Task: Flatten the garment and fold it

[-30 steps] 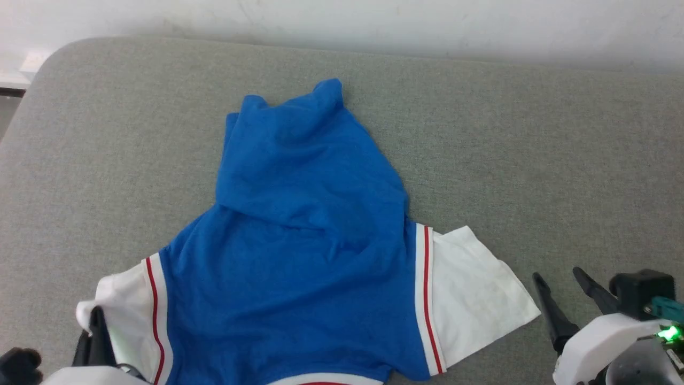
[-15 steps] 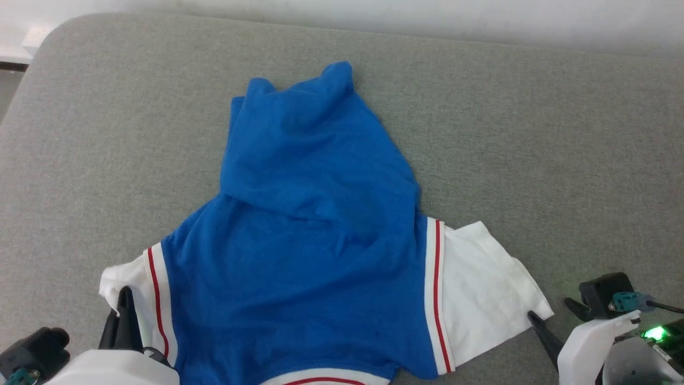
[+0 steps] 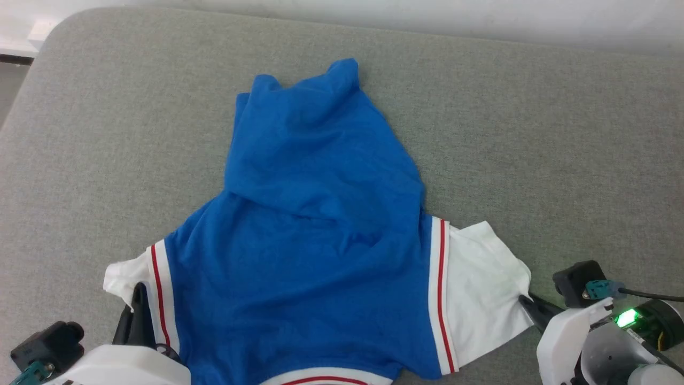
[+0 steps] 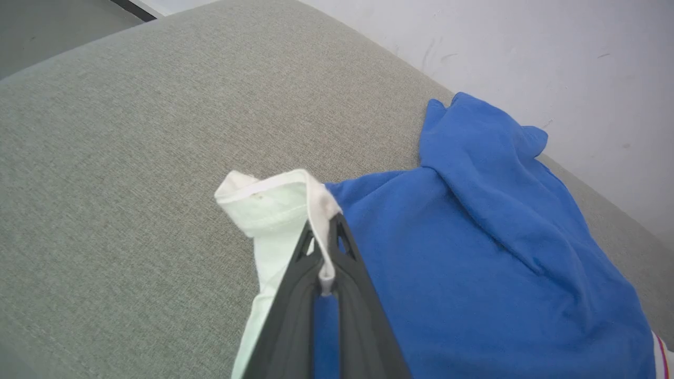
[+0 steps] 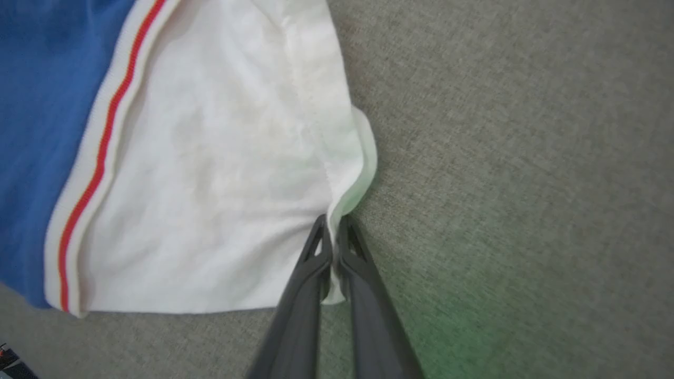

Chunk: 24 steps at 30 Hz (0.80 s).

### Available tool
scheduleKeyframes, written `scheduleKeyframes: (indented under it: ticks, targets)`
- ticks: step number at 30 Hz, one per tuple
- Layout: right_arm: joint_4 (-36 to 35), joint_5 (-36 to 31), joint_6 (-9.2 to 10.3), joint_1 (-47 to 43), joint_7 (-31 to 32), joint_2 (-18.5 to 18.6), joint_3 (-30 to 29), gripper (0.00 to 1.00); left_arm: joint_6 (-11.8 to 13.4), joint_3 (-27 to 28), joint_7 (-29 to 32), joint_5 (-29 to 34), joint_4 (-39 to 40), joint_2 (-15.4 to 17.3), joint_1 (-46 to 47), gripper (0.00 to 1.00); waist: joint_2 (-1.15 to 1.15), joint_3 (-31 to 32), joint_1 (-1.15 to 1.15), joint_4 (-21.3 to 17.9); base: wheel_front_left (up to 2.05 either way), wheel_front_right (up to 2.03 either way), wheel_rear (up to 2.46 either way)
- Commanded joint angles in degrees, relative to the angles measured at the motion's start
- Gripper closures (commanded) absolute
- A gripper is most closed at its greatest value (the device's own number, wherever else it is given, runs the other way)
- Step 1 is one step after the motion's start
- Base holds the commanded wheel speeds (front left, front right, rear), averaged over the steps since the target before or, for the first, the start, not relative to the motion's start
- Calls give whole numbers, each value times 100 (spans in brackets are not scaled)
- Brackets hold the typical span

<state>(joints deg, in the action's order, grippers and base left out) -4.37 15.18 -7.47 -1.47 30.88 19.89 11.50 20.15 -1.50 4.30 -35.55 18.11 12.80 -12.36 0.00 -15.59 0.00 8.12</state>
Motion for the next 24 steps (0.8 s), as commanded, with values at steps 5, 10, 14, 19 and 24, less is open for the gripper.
scheduleKeyframes:
  ticks: [5,10,14,19,24]
  targets:
    - [60,-45,-2,23,-430,-131,-192,100,-38,-60,-10,4,-2,-26,134,100,0,144,0,-91,0,0,0]
    - [-251,-40,-2,185,-1089,-546,-835,100,-226,-125,-101,-237,240,-184,344,100,0,385,0,-259,0,0,0]
    - [-733,95,-2,524,-1387,-822,-1255,100,-407,-197,-34,-365,538,-160,762,100,0,644,0,-443,0,0,0]
    - [-1449,245,-2,1254,-1276,-872,-1462,100,-397,-189,211,-351,832,-14,1592,100,0,968,0,-705,0,0,0]
    - [-1809,377,-2,2055,-1013,-704,-1460,100,-383,-217,511,-341,890,132,2451,100,0,1184,0,-895,0,0,0]
